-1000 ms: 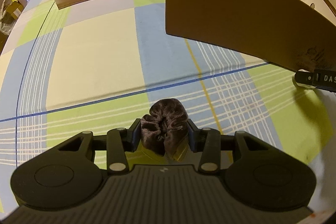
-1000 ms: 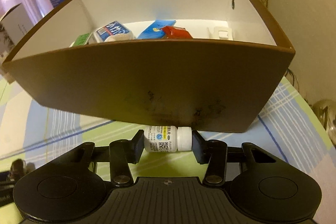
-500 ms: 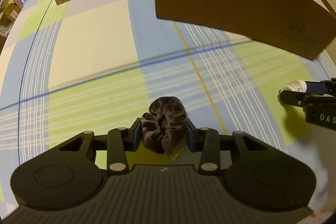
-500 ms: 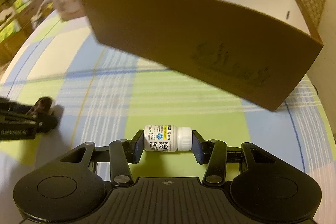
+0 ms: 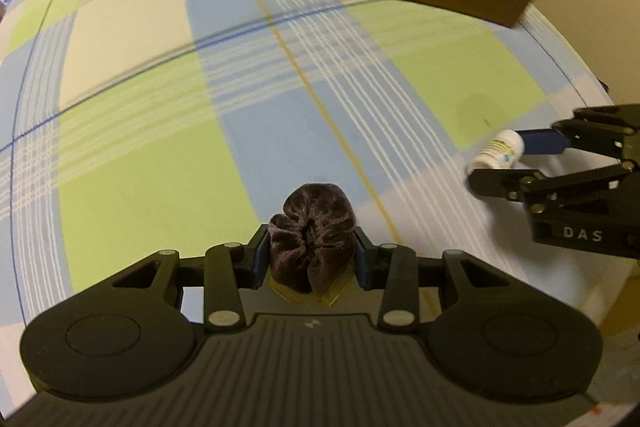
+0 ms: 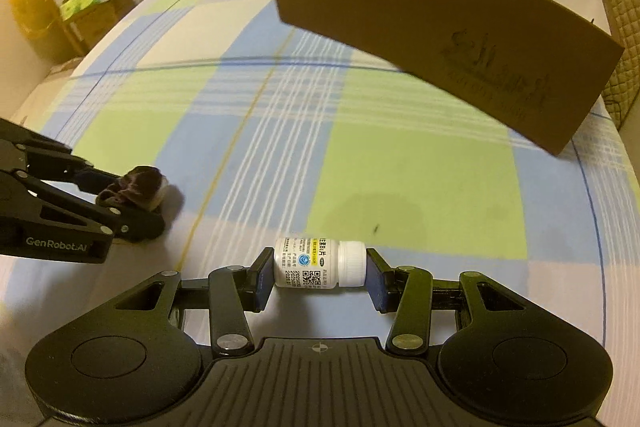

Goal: Organize objects

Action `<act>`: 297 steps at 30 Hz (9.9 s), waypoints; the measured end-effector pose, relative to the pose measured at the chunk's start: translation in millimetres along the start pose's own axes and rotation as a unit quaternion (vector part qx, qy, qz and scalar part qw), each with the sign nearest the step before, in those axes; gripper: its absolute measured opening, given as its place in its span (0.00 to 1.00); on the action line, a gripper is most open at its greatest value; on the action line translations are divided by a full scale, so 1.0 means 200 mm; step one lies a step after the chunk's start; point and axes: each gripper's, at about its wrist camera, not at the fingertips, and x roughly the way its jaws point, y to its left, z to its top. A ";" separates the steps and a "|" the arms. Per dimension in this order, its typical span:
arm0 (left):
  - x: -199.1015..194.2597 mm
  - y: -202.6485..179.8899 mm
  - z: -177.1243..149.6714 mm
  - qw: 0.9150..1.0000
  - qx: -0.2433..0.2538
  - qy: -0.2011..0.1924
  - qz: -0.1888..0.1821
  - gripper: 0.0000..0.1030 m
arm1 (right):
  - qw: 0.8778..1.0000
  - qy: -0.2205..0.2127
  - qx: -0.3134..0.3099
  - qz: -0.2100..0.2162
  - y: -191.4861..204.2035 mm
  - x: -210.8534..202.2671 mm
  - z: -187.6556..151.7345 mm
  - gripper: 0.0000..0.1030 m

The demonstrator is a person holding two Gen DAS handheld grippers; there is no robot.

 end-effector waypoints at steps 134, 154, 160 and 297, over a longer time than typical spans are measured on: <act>0.39 0.09 1.92 0.986 0.074 -0.142 0.056 0.56 | 0.978 -0.101 0.182 -0.019 -0.97 0.37 1.41 0.43; 0.31 0.10 1.88 0.987 0.056 -0.143 0.048 0.73 | 0.962 -0.143 0.231 -0.009 -1.02 0.28 1.44 0.61; 0.29 0.09 1.85 0.988 0.049 -0.139 0.048 0.75 | 0.965 -0.117 0.234 -0.024 -1.02 0.26 1.38 0.63; -0.95 0.05 -0.26 0.985 -0.065 -0.153 0.049 0.99 | 0.985 -0.104 0.134 -0.022 0.43 -0.86 -0.03 0.73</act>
